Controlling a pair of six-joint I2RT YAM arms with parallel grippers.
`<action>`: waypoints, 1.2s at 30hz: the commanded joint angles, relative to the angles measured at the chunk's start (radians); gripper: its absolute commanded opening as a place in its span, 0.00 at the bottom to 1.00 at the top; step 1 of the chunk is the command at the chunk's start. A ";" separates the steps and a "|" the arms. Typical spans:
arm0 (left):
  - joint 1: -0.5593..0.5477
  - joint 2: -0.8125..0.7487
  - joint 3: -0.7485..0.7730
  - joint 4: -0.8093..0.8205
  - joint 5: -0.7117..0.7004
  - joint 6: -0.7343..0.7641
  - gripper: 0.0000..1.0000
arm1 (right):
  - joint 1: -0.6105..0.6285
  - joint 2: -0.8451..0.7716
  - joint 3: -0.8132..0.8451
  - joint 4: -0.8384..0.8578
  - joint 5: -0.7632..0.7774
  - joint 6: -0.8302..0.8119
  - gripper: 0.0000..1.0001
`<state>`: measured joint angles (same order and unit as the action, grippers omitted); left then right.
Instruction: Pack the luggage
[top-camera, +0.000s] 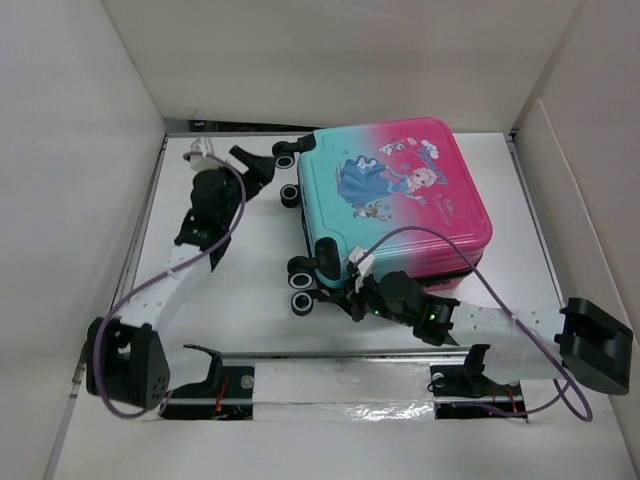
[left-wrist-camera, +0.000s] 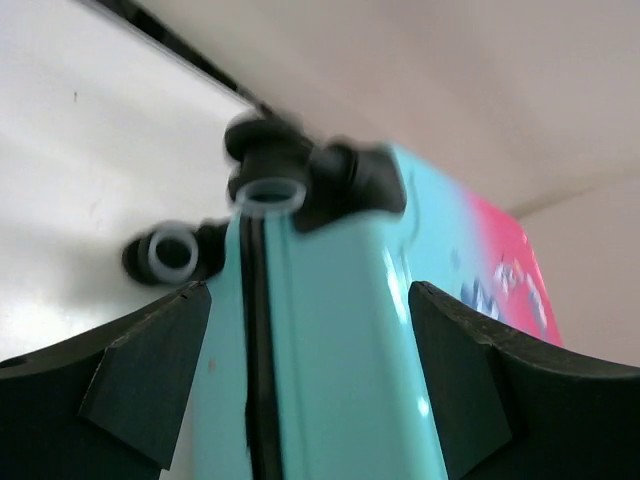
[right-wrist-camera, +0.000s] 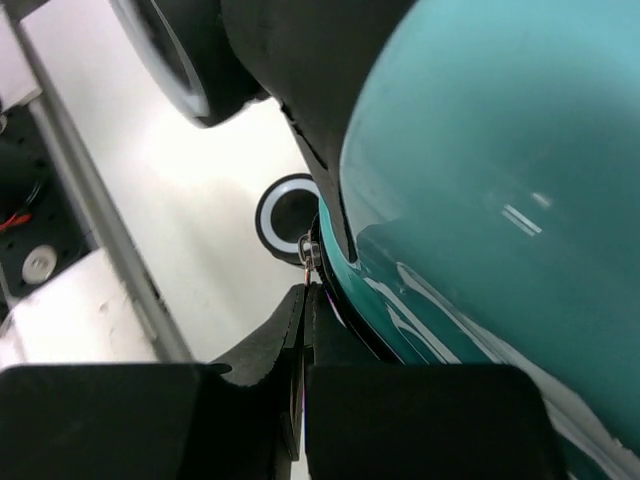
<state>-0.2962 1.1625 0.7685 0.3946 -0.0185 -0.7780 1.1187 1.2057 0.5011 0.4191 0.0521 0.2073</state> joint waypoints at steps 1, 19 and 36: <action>0.038 0.139 0.228 -0.047 0.080 0.029 0.79 | 0.015 -0.087 -0.027 -0.011 -0.141 0.021 0.00; 0.048 0.477 0.425 -0.083 0.198 0.103 0.67 | -0.017 -0.408 -0.137 -0.227 -0.133 0.011 0.00; 0.048 0.396 0.218 0.145 0.471 0.117 0.63 | -0.316 -0.580 -0.193 -0.353 -0.301 -0.040 0.00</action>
<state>-0.2268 1.6123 1.0248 0.5240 0.2909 -0.6724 0.8597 0.6331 0.3042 0.0135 -0.2890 0.1875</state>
